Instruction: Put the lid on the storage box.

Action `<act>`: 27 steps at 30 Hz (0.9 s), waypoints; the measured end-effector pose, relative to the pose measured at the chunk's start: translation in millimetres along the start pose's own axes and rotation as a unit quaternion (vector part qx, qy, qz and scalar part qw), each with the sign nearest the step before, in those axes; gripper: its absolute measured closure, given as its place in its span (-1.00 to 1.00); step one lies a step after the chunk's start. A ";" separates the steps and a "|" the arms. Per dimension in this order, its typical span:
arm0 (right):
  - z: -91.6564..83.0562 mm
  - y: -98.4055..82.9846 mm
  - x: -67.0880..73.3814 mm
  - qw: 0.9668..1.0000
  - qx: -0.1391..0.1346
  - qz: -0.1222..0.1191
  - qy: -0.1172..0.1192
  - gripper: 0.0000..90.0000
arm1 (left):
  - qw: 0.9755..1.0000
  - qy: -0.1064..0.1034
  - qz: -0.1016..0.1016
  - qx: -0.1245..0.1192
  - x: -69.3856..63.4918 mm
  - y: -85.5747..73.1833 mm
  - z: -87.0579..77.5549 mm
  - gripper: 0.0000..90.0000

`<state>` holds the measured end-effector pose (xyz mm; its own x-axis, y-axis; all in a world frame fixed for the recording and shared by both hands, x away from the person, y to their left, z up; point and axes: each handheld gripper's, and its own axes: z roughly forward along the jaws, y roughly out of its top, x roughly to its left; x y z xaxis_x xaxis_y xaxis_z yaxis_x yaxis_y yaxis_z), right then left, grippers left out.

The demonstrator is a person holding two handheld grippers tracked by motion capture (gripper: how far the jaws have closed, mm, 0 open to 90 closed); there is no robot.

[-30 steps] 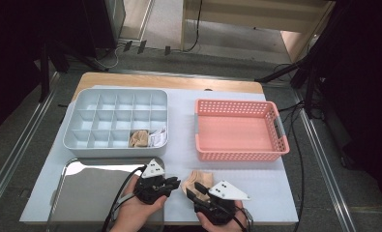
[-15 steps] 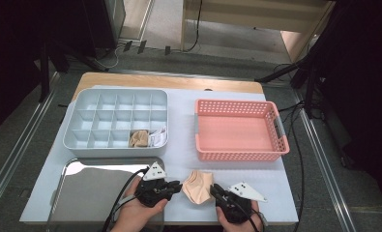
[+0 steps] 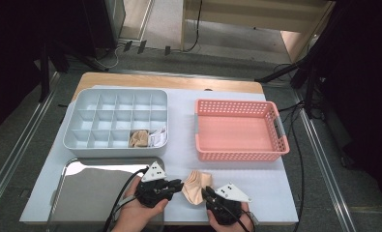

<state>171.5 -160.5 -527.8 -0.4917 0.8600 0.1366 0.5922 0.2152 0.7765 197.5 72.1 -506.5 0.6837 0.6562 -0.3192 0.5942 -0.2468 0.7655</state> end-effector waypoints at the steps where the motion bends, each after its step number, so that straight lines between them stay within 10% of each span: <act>1: 0.1 -0.1 0.3 1.000 -0.001 0.000 -0.001 0.75 | 1.000 -0.002 0.002 0.003 -1.8 0.2 1.8 0.78; 6: 0.5 -0.5 1.3 1.000 -0.001 0.000 -0.002 0.75 | 1.000 0.007 0.009 0.013 -7.4 0.3 12.8 0.65; 14: 1.6 -1.1 3.0 1.000 -0.002 -0.008 -0.008 0.76 | 0.999 0.004 0.037 0.019 -11.6 3.6 8.2 1.00; 21: 2.7 -0.6 2.5 1.000 -0.001 -0.008 -0.013 0.80 | 0.999 0.018 0.010 0.027 4.6 1.8 -0.4 1.00; 27: 2.5 -1.1 3.0 1.000 -0.003 -0.006 -0.014 0.79 | 0.999 0.001 0.021 0.025 -6.7 4.9 9.3 0.81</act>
<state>171.0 -157.0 -529.8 -0.4806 0.8699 0.1108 0.5833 0.2227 0.7811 199.8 59.9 -505.9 0.7077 0.6457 -0.2868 0.5854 -0.3086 0.7497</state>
